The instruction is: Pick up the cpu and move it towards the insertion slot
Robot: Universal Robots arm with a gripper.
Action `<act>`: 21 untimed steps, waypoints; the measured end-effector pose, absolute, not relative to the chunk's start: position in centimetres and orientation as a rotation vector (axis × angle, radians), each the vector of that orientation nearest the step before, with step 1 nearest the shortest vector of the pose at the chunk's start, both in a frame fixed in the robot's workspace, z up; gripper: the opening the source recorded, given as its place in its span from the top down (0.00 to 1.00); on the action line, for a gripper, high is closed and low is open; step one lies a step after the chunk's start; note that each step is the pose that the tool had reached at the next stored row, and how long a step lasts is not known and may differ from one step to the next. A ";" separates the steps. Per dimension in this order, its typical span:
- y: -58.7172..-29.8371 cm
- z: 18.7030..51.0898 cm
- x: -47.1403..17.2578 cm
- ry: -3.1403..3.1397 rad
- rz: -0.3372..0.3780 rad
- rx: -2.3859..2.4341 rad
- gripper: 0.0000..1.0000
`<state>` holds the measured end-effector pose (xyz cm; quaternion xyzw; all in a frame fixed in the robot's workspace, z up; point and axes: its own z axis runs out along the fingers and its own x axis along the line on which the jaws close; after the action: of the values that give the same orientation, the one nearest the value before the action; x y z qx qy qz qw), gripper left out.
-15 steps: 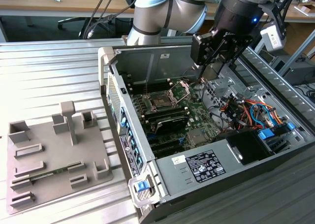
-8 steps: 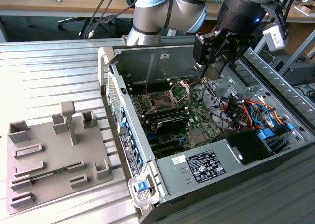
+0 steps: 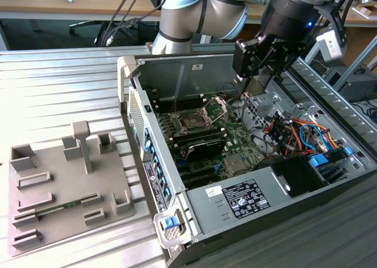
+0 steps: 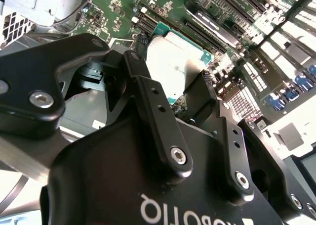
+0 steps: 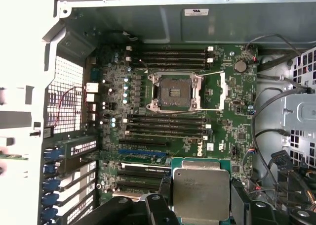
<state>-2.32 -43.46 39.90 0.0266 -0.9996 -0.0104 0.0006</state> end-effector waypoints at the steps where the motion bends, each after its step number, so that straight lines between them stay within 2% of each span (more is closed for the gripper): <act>1: -43.4 39.9 -2.3 -3.139 -0.033 0.083 0.45; 21: -41.8 39.9 -2.3 -3.139 -0.033 0.083 0.45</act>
<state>-2.28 -41.76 39.90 0.0265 -0.9996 -0.0104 0.0006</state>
